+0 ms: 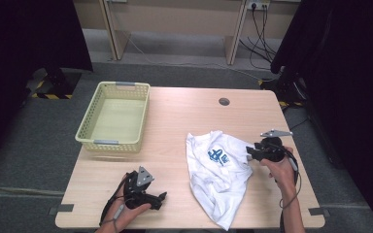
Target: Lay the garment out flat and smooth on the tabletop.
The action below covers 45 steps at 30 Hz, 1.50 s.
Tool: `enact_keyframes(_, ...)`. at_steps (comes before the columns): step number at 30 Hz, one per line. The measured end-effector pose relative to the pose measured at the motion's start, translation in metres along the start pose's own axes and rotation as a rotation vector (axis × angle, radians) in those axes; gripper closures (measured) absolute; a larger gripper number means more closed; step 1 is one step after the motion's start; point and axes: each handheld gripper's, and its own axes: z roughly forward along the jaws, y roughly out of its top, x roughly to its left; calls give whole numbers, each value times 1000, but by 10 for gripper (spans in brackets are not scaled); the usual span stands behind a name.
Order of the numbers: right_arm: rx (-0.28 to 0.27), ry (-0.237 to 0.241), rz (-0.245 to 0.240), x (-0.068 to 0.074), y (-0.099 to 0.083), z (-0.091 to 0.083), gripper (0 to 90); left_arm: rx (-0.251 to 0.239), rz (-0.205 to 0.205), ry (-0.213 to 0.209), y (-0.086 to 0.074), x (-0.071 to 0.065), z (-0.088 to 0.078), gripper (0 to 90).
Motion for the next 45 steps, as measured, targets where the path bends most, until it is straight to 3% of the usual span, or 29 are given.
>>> enact_keyframes(3, 59, 19, -20, 7, -5, 7, 554, 0, 0, 0, 0, 0, 0, 0)
enact_keyframes(6, 127, -8, -22, 5, -11, 17, 554, 0, 0, 0, 0, 0, 0, 0)
enact_keyframes(8, 100, -18, 0, -1, -11, 20, 560, 0, 0, 0, 0, 0, 0, 0)
enact_keyframes(14, 89, -167, 32, -21, -2, 28, 471, -1, -1, 0, 0, 0, 0, 0)
enact_keyframes(18, 33, -121, 22, -13, -5, 17, 471, -1, -1, 0, 0, 0, 0, 0)
enact_keyframes(21, 15, -60, 2, 2, -9, 5, 477, -1, -1, 0, 0, 0, 0, 0)
enact_keyframes(25, 43, -37, -24, 14, -20, -5, 483, 0, -1, 0, 0, 0, 0, 0)
enact_keyframes(29, 75, -44, -24, 14, -36, -2, 479, 1, 0, 1, 0, 0, 0, 0)
enact_keyframes(31, 36, -17, 17, 8, -41, 0, 492, 1, 0, 1, 0, 0, 0, 0)
enact_keyframes(32, 33, -23, 22, 5, -42, 0, 488, 1, 0, 1, 0, 0, 0, 0)
enact_keyframes(35, 51, -102, 5, -4, -39, -5, 481, 1, 1, 0, 0, 0, 0, 0)
enact_keyframes(40, 66, -183, 43, -22, -46, -12, 477, 1, 1, 0, 0, 0, 0, 0)
enact_keyframes(45, 7, -139, 62, -21, -45, -20, 471, 1, 1, 0, 0, 0, 0, 0)
